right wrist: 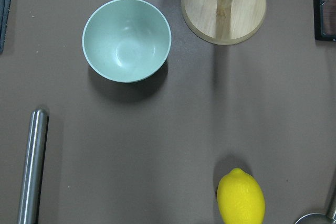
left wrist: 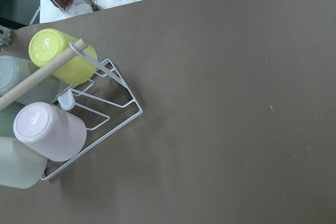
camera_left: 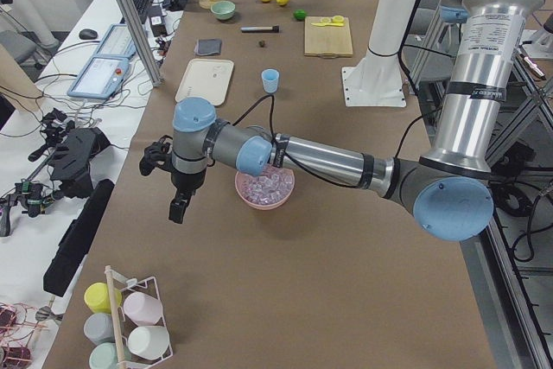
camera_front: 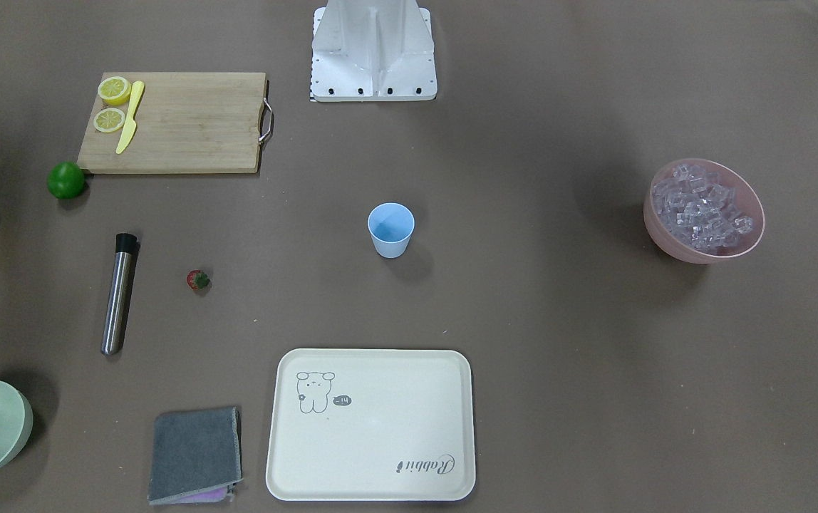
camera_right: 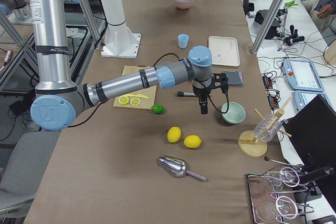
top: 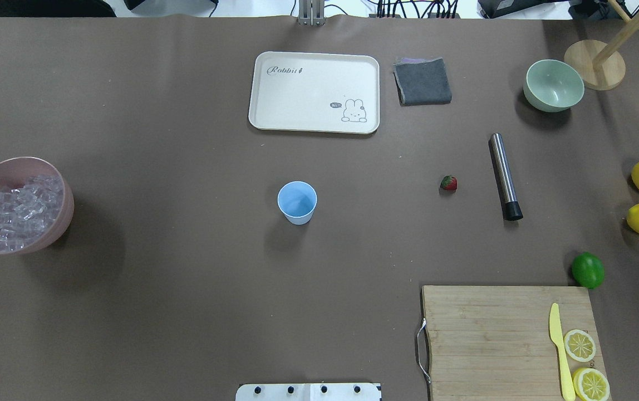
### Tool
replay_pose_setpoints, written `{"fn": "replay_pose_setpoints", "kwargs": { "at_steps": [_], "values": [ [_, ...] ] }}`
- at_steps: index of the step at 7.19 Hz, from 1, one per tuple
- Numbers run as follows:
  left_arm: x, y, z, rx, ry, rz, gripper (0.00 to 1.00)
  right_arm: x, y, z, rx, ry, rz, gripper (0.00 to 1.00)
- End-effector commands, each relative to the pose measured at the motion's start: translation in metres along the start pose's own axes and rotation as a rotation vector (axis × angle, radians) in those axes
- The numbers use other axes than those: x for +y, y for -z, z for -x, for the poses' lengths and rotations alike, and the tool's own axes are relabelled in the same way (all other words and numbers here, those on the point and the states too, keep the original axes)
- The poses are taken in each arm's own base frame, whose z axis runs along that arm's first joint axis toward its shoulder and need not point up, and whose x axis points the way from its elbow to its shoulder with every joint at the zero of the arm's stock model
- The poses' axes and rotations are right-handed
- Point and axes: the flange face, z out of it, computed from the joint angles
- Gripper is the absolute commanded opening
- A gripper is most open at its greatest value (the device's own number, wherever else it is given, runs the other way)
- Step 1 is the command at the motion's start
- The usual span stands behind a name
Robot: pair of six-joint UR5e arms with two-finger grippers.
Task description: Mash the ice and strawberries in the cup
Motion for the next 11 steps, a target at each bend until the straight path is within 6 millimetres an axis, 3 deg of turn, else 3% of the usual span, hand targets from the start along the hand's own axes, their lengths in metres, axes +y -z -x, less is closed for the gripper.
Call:
{"fn": "replay_pose_setpoints", "kwargs": {
  "at_steps": [1,4,7,11],
  "values": [
    [0.001,0.006,-0.004,0.003,-0.006,-0.008,0.98,0.002,0.0,-0.002,0.001,-0.004,0.0,1.0],
    [0.0,0.008,-0.005,-0.007,-0.012,-0.018,0.98,0.002,-0.001,-0.004,0.003,-0.005,0.002,1.0],
    [0.01,0.003,0.004,-0.012,0.004,-0.001,0.98,-0.004,0.008,0.006,-0.005,0.008,-0.018,1.0],
    [-0.011,0.012,-0.012,0.0,-0.012,-0.026,0.98,-0.012,0.015,0.018,-0.022,0.023,-0.032,1.0]
  ]
}}
